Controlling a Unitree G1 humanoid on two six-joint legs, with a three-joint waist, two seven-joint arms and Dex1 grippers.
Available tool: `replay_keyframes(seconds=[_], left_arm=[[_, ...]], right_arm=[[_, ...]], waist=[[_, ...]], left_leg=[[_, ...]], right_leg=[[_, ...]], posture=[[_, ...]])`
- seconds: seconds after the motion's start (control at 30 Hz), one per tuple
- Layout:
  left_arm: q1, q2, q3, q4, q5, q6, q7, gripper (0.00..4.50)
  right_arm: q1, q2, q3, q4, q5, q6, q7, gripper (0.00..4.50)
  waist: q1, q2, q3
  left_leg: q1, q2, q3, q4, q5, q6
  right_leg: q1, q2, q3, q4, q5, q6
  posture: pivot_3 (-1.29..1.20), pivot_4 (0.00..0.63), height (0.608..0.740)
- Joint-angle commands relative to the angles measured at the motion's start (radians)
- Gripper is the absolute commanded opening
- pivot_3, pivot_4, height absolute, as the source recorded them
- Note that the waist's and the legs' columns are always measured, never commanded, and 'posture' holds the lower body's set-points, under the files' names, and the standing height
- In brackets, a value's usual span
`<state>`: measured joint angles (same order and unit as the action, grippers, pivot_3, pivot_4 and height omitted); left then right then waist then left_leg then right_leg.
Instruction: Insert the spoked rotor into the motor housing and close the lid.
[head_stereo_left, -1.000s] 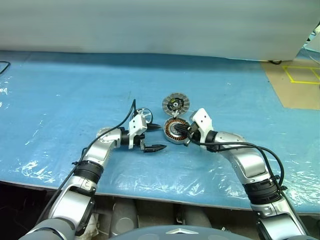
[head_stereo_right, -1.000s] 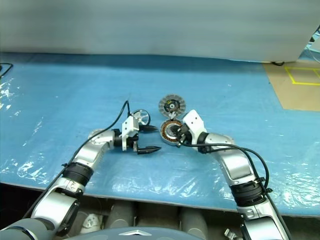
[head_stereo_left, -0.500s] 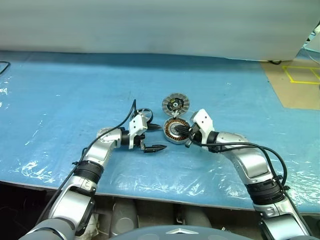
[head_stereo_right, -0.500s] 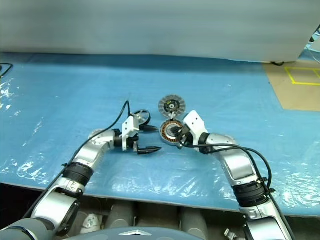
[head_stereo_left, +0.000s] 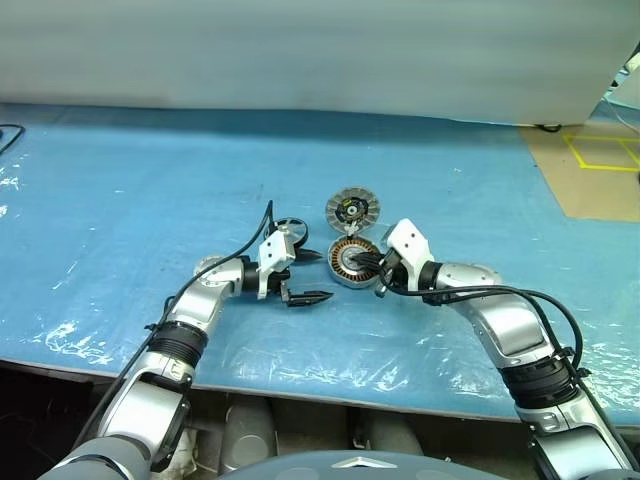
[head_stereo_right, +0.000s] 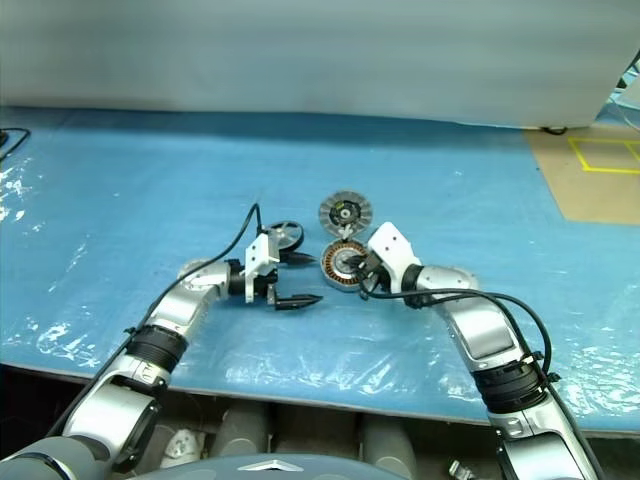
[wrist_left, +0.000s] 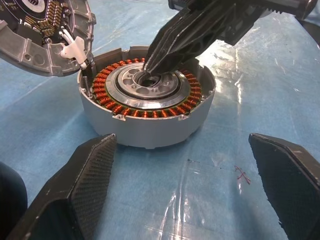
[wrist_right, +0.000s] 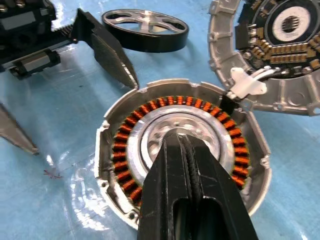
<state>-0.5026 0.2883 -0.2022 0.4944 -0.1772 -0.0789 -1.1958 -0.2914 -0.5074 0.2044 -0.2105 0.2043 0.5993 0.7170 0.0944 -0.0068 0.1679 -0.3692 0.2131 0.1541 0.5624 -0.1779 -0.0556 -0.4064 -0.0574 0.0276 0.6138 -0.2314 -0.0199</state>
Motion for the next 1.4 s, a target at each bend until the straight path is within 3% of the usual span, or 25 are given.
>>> replay_keyframes(seconds=[0.03,0.83,1.17,1.4], left_arm=[[-0.021,-0.005,0.002,-0.01,-0.005,-0.015,-0.005,4.5],[-0.013,-0.009,0.002,-0.009,0.001,-0.02,0.007,4.5],[-0.015,-0.015,-0.002,-0.004,0.006,-0.026,0.008,4.5],[-0.014,-0.015,-0.002,-0.007,0.005,-0.023,0.007,4.5]], right_arm=[[0.034,-0.002,0.029,-0.008,0.023,0.042,0.032,0.01],[0.056,-0.035,0.063,-0.059,0.066,0.113,0.12,0.01],[0.024,0.089,-0.043,-0.076,0.149,0.081,0.069,0.01],[0.042,0.023,0.026,-0.07,0.107,0.096,0.085,0.01]], waist=[[0.0,0.0,0.0],[-0.001,0.0,0.0],[-0.001,0.0,0.0],[0.001,0.0,0.0]], left_leg=[[0.0,0.0,0.0,0.0,0.0,0.0],[0.0,0.0,0.0,-0.006,0.0,0.0],[-0.001,0.0,0.0,-0.006,0.0,0.0],[-0.002,-0.001,0.0,-0.006,0.0,0.0]], right_leg=[[0.0,0.0,0.0,-0.001,0.0,0.0],[0.0,0.001,-0.001,-0.006,0.0,0.0],[-0.001,0.001,-0.001,-0.005,0.0,0.0],[-0.001,0.0,-0.001,-0.006,0.0,0.0]], posture=[[0.0,0.15,0.74],[0.0,0.15,0.74],[0.0,0.15,0.74],[0.0,0.15,0.74]])
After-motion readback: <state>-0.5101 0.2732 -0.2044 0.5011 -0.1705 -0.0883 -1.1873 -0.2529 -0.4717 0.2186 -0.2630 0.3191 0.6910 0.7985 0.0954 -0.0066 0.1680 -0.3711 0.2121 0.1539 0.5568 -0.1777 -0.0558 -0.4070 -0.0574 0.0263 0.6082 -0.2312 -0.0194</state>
